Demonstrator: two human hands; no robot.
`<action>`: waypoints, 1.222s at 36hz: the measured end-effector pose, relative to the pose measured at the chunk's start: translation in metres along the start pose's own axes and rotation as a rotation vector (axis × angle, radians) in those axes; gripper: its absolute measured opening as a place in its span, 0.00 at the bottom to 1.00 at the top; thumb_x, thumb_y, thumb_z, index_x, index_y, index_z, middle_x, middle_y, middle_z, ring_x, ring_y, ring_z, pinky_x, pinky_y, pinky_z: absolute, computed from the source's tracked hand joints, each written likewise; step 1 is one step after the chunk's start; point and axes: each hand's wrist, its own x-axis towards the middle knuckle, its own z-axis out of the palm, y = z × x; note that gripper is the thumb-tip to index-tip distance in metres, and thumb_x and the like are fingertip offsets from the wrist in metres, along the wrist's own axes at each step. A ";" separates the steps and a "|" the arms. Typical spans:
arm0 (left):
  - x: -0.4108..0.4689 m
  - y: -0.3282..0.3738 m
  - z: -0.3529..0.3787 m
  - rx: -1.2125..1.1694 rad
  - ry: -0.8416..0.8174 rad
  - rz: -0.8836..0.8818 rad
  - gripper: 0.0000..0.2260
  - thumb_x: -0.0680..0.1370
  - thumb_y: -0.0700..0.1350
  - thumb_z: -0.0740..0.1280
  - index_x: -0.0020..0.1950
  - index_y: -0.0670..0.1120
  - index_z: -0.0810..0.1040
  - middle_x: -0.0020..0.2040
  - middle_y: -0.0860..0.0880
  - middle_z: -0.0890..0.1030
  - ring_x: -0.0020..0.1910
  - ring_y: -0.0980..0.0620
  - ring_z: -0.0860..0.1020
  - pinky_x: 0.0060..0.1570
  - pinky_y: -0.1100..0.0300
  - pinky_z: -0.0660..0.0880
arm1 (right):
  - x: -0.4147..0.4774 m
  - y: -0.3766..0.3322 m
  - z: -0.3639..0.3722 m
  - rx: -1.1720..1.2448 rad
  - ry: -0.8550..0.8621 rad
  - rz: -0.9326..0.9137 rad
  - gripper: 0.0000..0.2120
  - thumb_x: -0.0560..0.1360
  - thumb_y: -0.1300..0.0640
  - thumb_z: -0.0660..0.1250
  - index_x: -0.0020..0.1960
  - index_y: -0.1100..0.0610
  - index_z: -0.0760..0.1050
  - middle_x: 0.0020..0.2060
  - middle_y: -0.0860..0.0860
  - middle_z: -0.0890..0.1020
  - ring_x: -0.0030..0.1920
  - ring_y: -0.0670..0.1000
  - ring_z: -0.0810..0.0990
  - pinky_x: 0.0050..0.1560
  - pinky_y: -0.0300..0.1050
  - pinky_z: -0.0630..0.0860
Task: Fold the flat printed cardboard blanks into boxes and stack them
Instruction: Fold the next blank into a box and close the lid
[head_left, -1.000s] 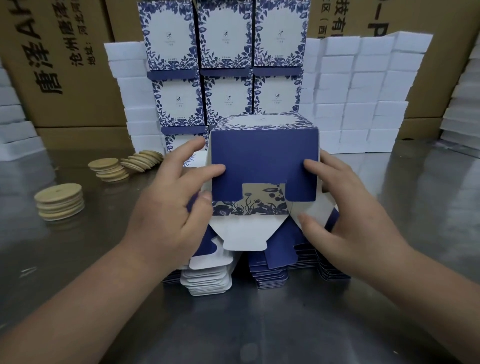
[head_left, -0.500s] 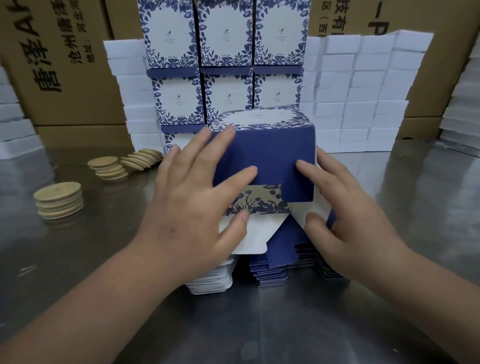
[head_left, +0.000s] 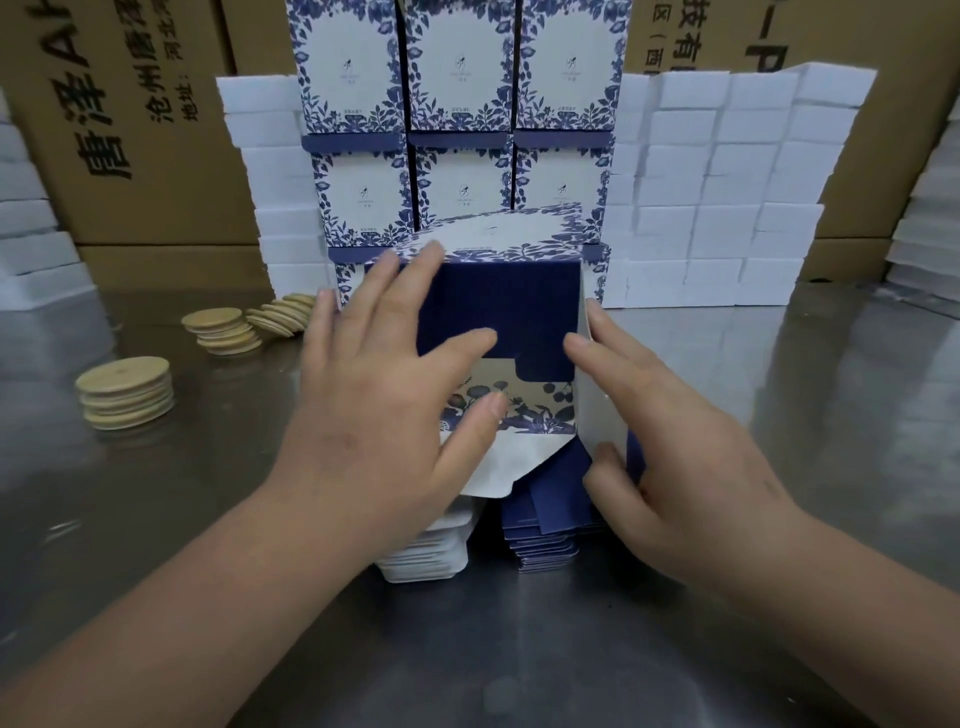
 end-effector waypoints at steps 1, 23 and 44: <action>0.001 -0.001 -0.001 -0.033 0.018 -0.015 0.22 0.74 0.56 0.55 0.60 0.48 0.79 0.73 0.40 0.63 0.73 0.39 0.58 0.67 0.44 0.46 | 0.000 -0.002 -0.001 -0.010 0.002 -0.011 0.32 0.61 0.70 0.64 0.66 0.65 0.70 0.66 0.62 0.69 0.46 0.53 0.68 0.41 0.31 0.61; 0.004 -0.015 0.010 -0.656 0.045 -0.284 0.09 0.69 0.55 0.60 0.46 0.69 0.73 0.67 0.63 0.59 0.68 0.73 0.54 0.56 0.82 0.53 | -0.007 0.016 -0.007 0.378 -0.119 0.030 0.28 0.74 0.52 0.54 0.74 0.47 0.56 0.74 0.47 0.61 0.72 0.48 0.66 0.68 0.51 0.67; -0.004 -0.013 0.011 -0.268 -0.221 0.027 0.40 0.57 0.61 0.70 0.68 0.70 0.62 0.59 0.80 0.29 0.65 0.70 0.56 0.56 0.62 0.63 | -0.004 0.030 0.002 0.288 0.013 0.298 0.43 0.66 0.44 0.71 0.67 0.29 0.43 0.62 0.41 0.65 0.51 0.26 0.68 0.48 0.17 0.61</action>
